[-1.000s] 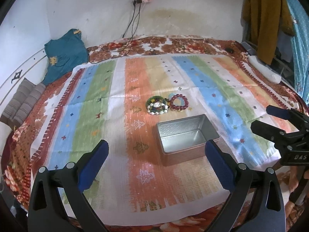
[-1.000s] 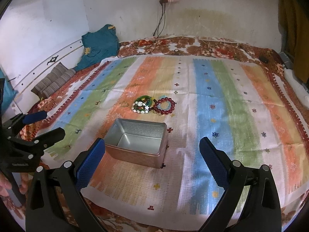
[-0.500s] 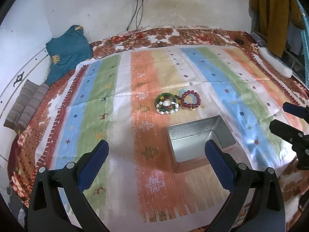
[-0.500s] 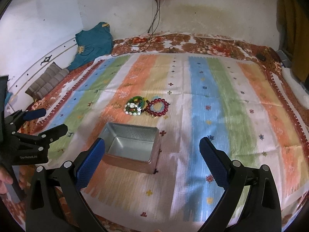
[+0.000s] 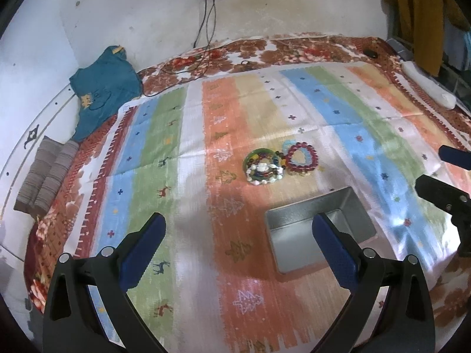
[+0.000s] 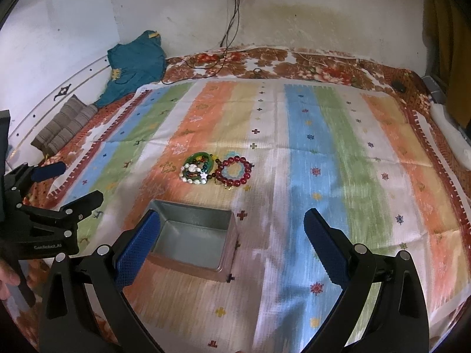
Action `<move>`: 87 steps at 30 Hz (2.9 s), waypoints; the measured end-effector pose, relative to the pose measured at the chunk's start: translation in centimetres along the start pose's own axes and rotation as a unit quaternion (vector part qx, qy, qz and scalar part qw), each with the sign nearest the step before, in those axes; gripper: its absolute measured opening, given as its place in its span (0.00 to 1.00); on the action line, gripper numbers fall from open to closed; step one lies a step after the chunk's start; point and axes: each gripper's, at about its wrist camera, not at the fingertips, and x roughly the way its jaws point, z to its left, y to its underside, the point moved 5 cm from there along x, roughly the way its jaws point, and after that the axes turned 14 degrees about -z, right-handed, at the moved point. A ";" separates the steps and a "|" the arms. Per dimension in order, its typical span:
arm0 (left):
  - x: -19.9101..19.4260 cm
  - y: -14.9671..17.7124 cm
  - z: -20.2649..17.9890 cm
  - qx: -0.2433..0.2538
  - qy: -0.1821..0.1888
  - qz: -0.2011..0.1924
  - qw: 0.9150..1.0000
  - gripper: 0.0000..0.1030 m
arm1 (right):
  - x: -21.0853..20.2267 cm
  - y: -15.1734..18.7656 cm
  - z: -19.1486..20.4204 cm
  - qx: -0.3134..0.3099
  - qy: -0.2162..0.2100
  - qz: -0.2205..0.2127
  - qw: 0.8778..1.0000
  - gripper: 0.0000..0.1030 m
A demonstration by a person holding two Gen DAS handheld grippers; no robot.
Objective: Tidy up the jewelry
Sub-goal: 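Lower both tools over the bracelets, fingers open, then grasp the white bead bracelet with left tool while right tool grasps red bead bracelet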
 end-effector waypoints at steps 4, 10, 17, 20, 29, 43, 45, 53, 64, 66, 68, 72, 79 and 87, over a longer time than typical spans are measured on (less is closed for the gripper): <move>1.8 -0.3 0.5 -0.010 -0.003 0.019 1.000 0.95 | 1.2 -0.4 0.0 -0.003 0.005 0.008 1.000 0.96; 3.8 -0.6 1.2 -0.023 -0.006 0.033 0.999 0.95 | 2.8 -0.8 -0.3 0.000 0.009 0.018 1.000 0.96; 5.1 -1.7 2.1 -0.045 -0.007 0.023 0.999 0.95 | 4.5 -1.3 -0.5 0.008 0.012 0.030 0.999 0.96; 6.1 -1.7 2.2 -0.056 -0.002 0.037 0.998 0.95 | 5.2 -1.5 -0.5 0.008 0.013 0.033 0.999 0.96; 8.8 -1.6 3.2 -0.074 -0.008 0.053 0.996 0.95 | 7.4 -1.8 -0.9 0.007 0.018 0.047 0.999 0.96; 13.1 -0.8 3.5 -0.069 0.002 0.087 0.994 0.95 | 10.6 -2.1 -1.6 0.002 0.034 0.061 0.998 0.96; 13.8 -0.5 3.4 -0.058 -0.002 0.093 0.994 0.95 | 11.0 -2.1 -1.7 0.002 0.033 0.063 0.997 0.96; 15.4 -0.5 3.5 -0.058 -0.002 0.087 0.994 0.95 | 12.5 -2.4 -1.8 -0.007 0.038 0.066 0.997 0.96; 18.1 0.0 3.8 -0.073 0.002 0.109 0.991 0.95 | 15.7 -2.0 -2.1 -0.008 0.039 0.089 0.995 0.96; 18.8 0.4 3.7 -0.073 0.012 0.117 0.990 0.95 | 16.2 -1.8 -2.0 -0.001 0.036 0.097 0.995 0.96; 19.4 0.7 3.6 -0.075 0.016 0.124 0.989 0.95 | 16.5 -1.8 -2.0 0.007 0.034 0.103 0.994 0.96; 20.5 1.4 3.6 -0.089 0.030 0.135 0.986 0.94 | 17.4 -1.5 -2.0 0.008 0.037 0.114 0.993 0.96; 21.5 0.8 2.6 -0.085 0.061 0.131 0.986 0.86 | 18.7 -1.2 -1.9 0.003 0.035 0.125 0.992 0.96; 23.1 1.6 1.8 -0.090 0.090 0.151 0.980 0.68 | 20.7 -0.3 -1.7 -0.017 0.037 0.141 0.989 0.96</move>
